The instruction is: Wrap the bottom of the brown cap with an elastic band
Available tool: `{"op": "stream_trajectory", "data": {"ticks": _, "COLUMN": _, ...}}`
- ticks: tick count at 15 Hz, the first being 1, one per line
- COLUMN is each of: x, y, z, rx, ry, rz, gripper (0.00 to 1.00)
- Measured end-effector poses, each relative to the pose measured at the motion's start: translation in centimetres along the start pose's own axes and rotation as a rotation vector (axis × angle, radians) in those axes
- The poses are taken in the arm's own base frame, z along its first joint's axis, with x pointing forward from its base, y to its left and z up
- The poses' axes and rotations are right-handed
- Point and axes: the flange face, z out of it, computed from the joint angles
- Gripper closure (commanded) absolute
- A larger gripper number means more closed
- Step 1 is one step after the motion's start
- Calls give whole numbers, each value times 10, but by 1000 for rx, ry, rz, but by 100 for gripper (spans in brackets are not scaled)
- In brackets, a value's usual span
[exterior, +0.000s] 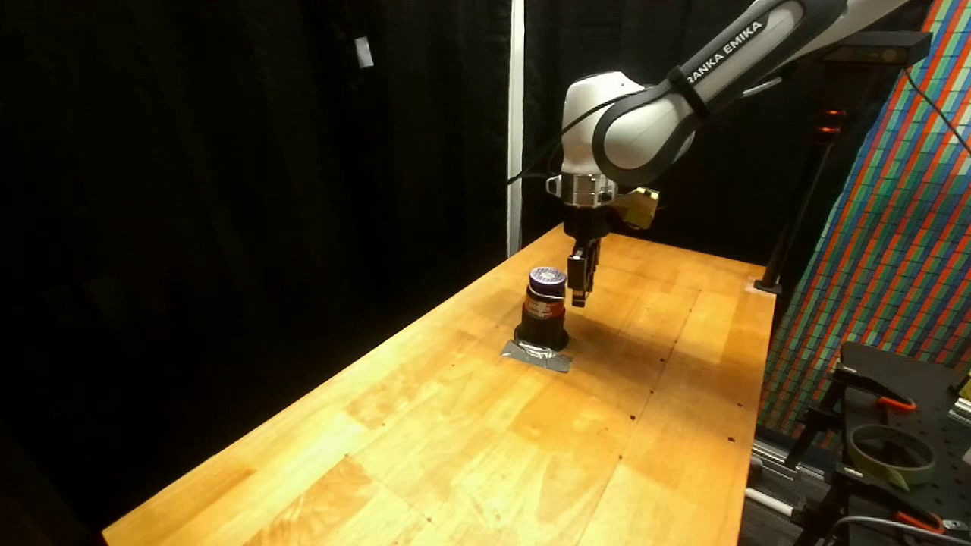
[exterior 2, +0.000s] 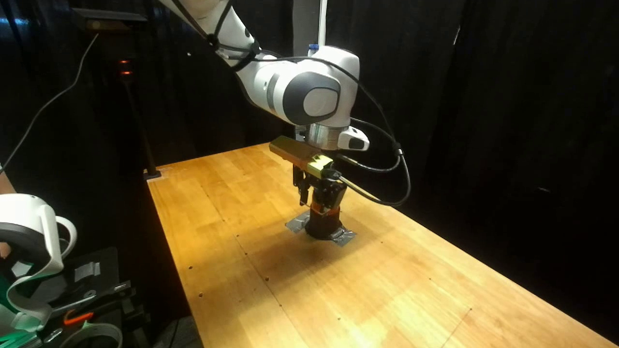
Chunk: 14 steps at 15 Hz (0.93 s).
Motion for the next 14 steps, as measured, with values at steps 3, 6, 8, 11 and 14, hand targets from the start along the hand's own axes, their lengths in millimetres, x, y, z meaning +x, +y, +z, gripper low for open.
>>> {"op": "stream_trajectory", "data": {"ticks": 3, "x": -13, "y": 1, "z": -5, "rx": 40, "ry": 84, "rz": 2, "gripper": 87}}
{"op": "stream_trajectory", "data": {"ticks": 6, "x": -25, "y": 6, "z": -9, "rx": 50, "ry": 204, "rz": 33, "gripper": 93}}
{"op": "stream_trajectory", "data": {"ticks": 8, "x": -35, "y": 9, "z": -9, "rx": 43, "ry": 278, "rz": 54, "gripper": 91}}
{"op": "stream_trajectory", "data": {"ticks": 11, "x": -54, "y": 6, "z": 0, "rx": 27, "ry": 387, "rz": 56, "gripper": 92}}
{"op": "stream_trajectory", "data": {"ticks": 14, "x": -74, "y": -7, "z": 10, "rx": -5, "ry": 534, "rz": 24, "gripper": 92}}
